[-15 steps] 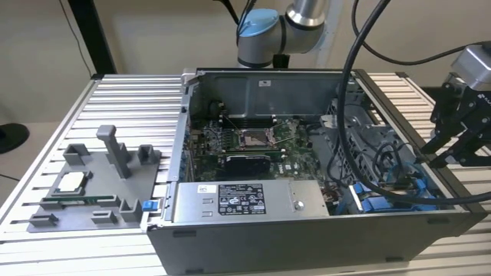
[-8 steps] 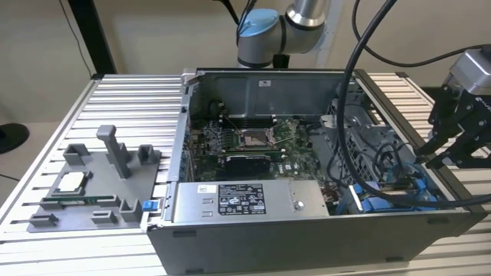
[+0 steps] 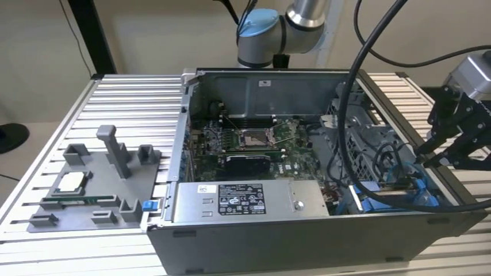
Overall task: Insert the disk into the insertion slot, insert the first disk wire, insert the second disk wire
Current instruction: 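Insert the second disk wire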
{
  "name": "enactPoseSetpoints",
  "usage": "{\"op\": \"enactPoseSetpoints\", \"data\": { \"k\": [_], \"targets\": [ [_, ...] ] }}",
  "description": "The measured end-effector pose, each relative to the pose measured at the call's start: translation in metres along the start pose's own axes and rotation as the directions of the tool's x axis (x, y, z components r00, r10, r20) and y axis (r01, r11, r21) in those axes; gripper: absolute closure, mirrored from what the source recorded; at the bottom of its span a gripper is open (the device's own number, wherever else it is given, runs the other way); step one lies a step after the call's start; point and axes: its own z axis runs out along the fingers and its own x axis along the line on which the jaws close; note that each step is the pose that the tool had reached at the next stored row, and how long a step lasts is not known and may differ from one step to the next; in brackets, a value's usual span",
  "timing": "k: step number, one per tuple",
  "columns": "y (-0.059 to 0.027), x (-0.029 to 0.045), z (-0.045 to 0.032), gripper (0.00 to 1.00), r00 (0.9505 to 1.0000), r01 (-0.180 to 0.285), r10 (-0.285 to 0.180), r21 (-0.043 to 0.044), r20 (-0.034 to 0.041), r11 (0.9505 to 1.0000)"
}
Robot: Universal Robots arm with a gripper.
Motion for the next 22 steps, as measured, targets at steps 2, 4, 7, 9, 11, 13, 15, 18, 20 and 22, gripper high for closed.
{"op": "enactPoseSetpoints", "data": {
  "k": [2,4,7,9,11,13,15,18,20,22],
  "targets": [
    [0.0000,0.0001,0.0002,0.00,1.0000,0.000,0.000,0.0000,0.0007,1.0000],
    [0.0000,0.0002,0.0003,0.00,1.0000,0.000,0.000,0.0000,0.0016,1.0000],
    [0.0000,0.0004,0.0004,0.00,1.0000,0.000,0.000,-0.0002,0.0091,1.0000],
    [-0.0001,0.0011,0.0006,0.00,0.9999,-0.003,0.003,0.0004,0.0136,1.0000],
    [-0.0002,0.0020,0.0009,0.00,0.9998,-0.008,0.008,0.0012,0.0177,1.0000],
    [-0.0002,0.0029,0.0012,0.00,0.9997,-0.012,0.012,0.0020,0.0214,0.9999],
    [-0.0003,0.0035,0.0017,0.00,0.9995,-0.016,0.016,0.0027,0.0265,0.9999],
    [-0.0004,0.0041,0.0029,0.00,0.9988,-0.023,0.023,0.0036,0.0428,0.9997],
    [-0.0005,0.0043,0.0037,0.00,0.9980,-0.027,0.027,0.0038,0.0571,0.9996],
    [-0.0005,0.0045,0.0044,0.00,0.9971,-0.030,0.030,0.0039,0.0700,0.9995]
  ]
}}
